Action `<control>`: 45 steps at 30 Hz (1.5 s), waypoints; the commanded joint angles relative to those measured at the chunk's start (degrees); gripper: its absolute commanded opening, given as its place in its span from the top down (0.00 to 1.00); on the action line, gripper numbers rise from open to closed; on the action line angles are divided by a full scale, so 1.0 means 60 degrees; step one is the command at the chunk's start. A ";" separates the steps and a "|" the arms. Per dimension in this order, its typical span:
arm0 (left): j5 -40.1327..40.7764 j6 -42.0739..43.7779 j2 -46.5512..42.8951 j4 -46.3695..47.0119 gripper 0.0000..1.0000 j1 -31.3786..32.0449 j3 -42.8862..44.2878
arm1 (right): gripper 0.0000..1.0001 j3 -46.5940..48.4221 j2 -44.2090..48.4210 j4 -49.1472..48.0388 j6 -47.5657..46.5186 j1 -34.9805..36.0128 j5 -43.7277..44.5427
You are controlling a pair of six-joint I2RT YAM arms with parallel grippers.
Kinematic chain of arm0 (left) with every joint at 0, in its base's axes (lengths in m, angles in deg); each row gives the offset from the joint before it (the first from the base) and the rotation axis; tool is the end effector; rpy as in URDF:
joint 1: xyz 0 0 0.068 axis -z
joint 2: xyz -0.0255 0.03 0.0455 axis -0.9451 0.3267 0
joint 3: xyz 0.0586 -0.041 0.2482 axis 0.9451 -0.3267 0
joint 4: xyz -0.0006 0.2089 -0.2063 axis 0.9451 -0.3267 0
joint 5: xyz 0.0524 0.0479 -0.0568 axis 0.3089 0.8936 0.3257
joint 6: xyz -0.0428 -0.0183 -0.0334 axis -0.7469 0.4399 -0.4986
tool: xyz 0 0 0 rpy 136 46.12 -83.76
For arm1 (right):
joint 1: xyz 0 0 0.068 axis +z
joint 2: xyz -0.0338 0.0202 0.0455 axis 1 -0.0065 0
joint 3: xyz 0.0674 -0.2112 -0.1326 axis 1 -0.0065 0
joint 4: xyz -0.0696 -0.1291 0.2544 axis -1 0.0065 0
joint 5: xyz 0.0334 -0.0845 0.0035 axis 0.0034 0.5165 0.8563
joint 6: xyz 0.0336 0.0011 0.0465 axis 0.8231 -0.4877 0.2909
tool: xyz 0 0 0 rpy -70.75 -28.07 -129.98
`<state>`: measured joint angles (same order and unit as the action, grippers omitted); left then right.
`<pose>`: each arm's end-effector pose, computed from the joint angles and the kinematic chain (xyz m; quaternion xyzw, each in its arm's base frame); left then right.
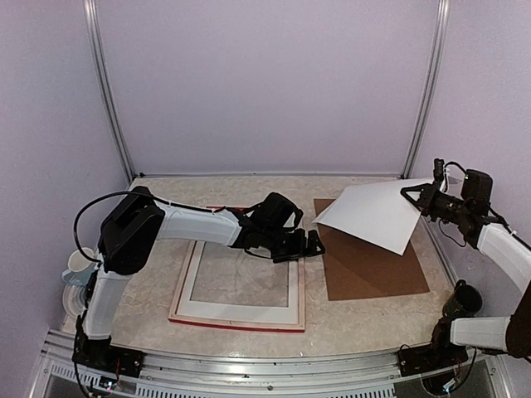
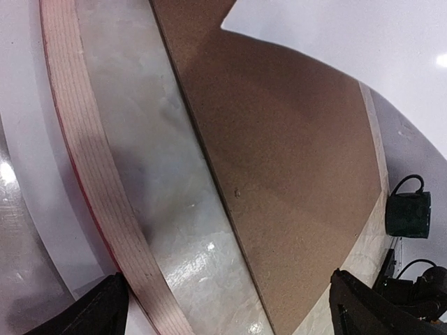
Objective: Put the photo into the frame
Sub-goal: Move the frame body to the center of the board, then place the photo on the mat board.
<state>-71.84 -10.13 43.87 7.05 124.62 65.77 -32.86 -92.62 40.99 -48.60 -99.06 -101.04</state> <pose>0.3015 -0.4264 0.1122 0.1223 0.9002 -0.3759 0.1827 0.2783 -0.0170 0.2570 0.0939 0.7729 0.4374 0.4500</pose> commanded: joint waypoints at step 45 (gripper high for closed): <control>0.1107 0.0249 -0.9338 0.0487 0.01 -0.5527 -0.8590 | 0.92 0.3751 -0.4524 -0.2486 0.0986 0.7159 0.1849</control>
<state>-65.53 -6.89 -9.70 7.53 93.35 17.97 -14.85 -115.24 29.91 -43.64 -60.57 -91.66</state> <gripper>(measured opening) 0.989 0.077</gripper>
